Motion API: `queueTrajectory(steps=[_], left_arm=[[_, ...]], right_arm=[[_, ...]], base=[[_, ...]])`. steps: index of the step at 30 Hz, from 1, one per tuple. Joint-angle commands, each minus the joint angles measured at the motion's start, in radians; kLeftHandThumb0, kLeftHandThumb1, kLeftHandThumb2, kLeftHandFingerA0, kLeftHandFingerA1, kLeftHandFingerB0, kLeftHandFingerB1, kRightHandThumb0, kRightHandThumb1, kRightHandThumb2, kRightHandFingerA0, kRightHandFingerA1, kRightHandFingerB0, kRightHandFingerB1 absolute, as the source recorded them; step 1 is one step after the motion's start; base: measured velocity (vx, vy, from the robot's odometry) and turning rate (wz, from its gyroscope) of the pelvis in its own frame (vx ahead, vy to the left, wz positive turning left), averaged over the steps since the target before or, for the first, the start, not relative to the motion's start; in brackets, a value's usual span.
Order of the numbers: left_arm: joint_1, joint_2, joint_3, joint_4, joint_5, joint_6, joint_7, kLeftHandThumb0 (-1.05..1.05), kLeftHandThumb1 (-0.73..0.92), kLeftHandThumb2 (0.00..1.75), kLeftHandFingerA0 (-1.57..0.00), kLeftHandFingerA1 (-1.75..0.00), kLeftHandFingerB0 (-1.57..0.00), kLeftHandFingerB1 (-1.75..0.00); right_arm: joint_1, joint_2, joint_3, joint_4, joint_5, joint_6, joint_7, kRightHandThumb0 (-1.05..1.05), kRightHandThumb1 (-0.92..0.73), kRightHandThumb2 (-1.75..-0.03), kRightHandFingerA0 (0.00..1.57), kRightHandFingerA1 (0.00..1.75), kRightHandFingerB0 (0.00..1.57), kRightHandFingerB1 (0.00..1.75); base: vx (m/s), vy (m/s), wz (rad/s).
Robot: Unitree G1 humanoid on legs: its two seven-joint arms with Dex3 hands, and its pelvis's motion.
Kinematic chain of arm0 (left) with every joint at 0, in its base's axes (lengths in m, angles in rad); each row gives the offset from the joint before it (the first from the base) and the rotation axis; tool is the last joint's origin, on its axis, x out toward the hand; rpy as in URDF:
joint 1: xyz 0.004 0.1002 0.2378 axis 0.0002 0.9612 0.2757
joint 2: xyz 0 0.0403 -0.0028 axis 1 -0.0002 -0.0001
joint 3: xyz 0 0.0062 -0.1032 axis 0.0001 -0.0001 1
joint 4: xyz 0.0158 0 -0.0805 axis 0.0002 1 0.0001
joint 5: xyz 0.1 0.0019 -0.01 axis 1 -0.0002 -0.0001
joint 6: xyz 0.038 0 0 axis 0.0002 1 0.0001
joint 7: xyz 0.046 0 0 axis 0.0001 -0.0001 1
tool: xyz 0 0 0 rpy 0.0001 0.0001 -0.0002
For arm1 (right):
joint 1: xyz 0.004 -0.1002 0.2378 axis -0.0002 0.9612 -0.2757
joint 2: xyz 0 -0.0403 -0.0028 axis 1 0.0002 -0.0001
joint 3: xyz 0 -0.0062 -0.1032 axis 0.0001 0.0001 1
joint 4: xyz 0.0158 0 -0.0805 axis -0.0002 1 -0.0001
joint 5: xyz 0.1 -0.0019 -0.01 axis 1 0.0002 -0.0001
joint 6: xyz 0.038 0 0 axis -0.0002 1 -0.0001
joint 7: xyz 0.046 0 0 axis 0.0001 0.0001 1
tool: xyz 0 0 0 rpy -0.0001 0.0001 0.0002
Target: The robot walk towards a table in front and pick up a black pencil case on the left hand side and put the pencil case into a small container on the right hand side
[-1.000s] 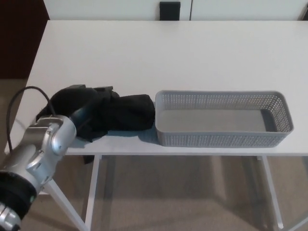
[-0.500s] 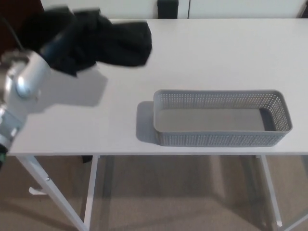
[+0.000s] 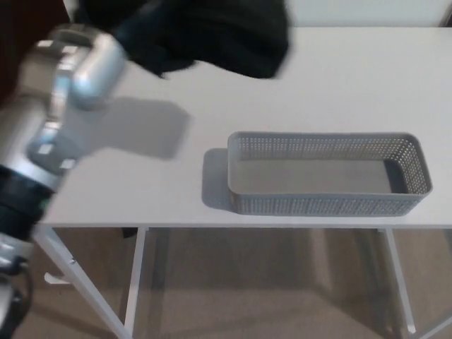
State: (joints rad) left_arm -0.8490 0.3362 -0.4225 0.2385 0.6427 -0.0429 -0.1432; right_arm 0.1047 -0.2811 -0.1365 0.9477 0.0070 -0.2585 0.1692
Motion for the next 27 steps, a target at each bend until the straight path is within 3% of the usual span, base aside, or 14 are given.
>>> queueTrajectory(steps=[1, 4, 5, 6, 7, 8, 10, 12, 14, 15, 21, 23, 25, 27], left_arm=[[-0.062, -0.147, -0.037, -0.082, -0.018, 0.17, -0.164, -0.26, 0.74, 0.62, -0.69, -1.61, -0.71, -0.78], [-0.091, -0.227, -0.035, -0.086, -0.053, 0.243, -0.23, -0.27, 0.75, 0.64, -0.75, -1.41, -0.69, -0.54], [-0.101, -0.262, -0.034, -0.083, -0.082, 0.265, -0.258, -0.3, 0.79, 0.62, -0.67, -0.89, -0.68, -0.49], [-0.105, -0.28, -0.031, -0.086, -0.092, 0.286, -0.277, -0.3, 0.79, 0.62, -0.67, -0.89, -0.68, -0.49], [-0.106, -0.304, -0.029, -0.082, -0.102, 0.298, -0.287, -0.28, 0.78, 0.63, -0.65, -0.56, -0.75, -0.67], [-0.113, -0.329, -0.034, -0.072, -0.106, 0.318, -0.297, -0.32, 0.77, 0.63, -0.78, -0.8, -0.78, -0.61], [-0.129, -0.367, -0.044, -0.05, -0.108, 0.343, -0.322, -0.31, 0.76, 0.62, -0.76, -0.8, -0.76, -0.61], [-0.142, -0.402, -0.048, -0.025, -0.104, 0.379, -0.337, -0.25, 0.74, 0.7, -0.99, -1.17, -0.82, -0.82], [-0.146, -0.44, -0.039, 0.025, -0.114, 0.389, -0.319, -0.22, 0.72, 0.74, -0.99, -1.13, -0.86, -0.81], [-0.142, -0.444, -0.039, 0.049, -0.117, 0.373, -0.311, -0.26, 0.74, 0.71, -0.89, -1.08, -0.87, -0.77], [-0.121, -0.464, -0.054, 0.154, -0.102, 0.386, -0.305, -0.25, 0.74, 0.66, -0.74, -0.76, -0.8, -0.67], [-0.118, -0.473, -0.055, 0.18, -0.107, 0.402, -0.304, -0.2, 0.74, 0.7, -1.03, -0.9, -0.78, -0.7], [-0.109, -0.48, -0.056, 0.213, -0.113, 0.407, -0.294, -0.18, 0.75, 0.68, -1.05, -0.85, -0.77, -0.66], [-0.096, -0.469, -0.063, 0.251, -0.116, 0.371, -0.285, -0.17, 0.74, 0.65, -1.12, -1.02, -0.77, -0.71]], right_arm=[[-0.006, -0.012, -0.004, -0.011, 0.004, 0.024, -0.002, -0.32, -0.65, -0.6, 0.57, 0.44, 0.38, 0.36], [-0.012, -0.015, 0.012, -0.007, -0.019, 0.01, -0.018, -0.41, -0.54, -0.76, 0.6, 0.56, 0.36, 0.47], [-0.012, -0.018, 0.02, -0.008, -0.03, 0.004, -0.024, -0.42, -0.54, -0.77, 0.59, 0.56, 0.36, 0.47], [-0.01, -0.019, 0.024, -0.012, -0.034, 0.002, -0.026, -0.42, -0.54, -0.77, 0.59, 0.56, 0.36, 0.47], [-0.012, -0.023, 0.036, -0.008, -0.049, -0.002, -0.039, -0.38, -0.64, -0.59, 0.67, 0.46, 0.42, 0.37], [-0.014, -0.023, 0.037, -0.005, -0.049, -0.001, -0.04, -0.36, -0.63, -0.58, 0.63, 0.45, 0.42, 0.37], [-0.018, -0.023, 0.037, 0.001, -0.042, -0.003, -0.034, -0.44, -0.53, -0.78, 0.55, 0.55, 0.37, 0.47], [-0.016, -0.026, 0.045, -0.003, -0.049, -0.008, -0.038, -0.45, -0.53, -0.78, 0.56, 0.56, 0.36, 0.47], [-0.024, -0.02, 0.047, 0.0, -0.046, -0.008, -0.041, -0.36, -0.64, -0.59, 0.63, 0.45, 0.42, 0.37], [-0.027, -0.017, 0.046, 0.003, -0.043, -0.005, -0.042, -0.42, -0.54, -0.77, 0.6, 0.56, 0.38, 0.47], [-0.028, -0.013, 0.051, 0.002, -0.048, -0.014, -0.046, -0.42, -0.53, -0.76, 0.59, 0.55, 0.37, 0.47], [-0.028, -0.017, 0.056, 0.008, -0.056, -0.025, -0.046, -0.35, -0.65, -0.59, 0.62, 0.45, 0.4, 0.37], [-0.033, -0.019, 0.063, 0.012, -0.064, -0.021, -0.048, -0.43, -0.54, -0.77, 0.55, 0.54, 0.34, 0.46], [-0.037, -0.016, 0.069, 0.017, -0.07, -0.026, -0.055, -0.35, -0.64, -0.59, 0.63, 0.45, 0.41, 0.37]], base=[[0.0, 0.0, 0.0], [0.0, 0.0, 0.0], [0.0, 0.0, 0.0], [0.0, 0.0, 0.0], [0.0, 0.0, 0.0], [0.0, 0.0, 0.0], [0.0, 0.0, 0.0], [0.0, 0.0, 0.0], [0.0, 0.0, 0.0], [0.0, 0.0, 0.0], [0.0, 0.0, 0.0], [0.0, 0.0, 0.0], [0.0, 0.0, 0.0], [0.0, 0.0, 0.0]])
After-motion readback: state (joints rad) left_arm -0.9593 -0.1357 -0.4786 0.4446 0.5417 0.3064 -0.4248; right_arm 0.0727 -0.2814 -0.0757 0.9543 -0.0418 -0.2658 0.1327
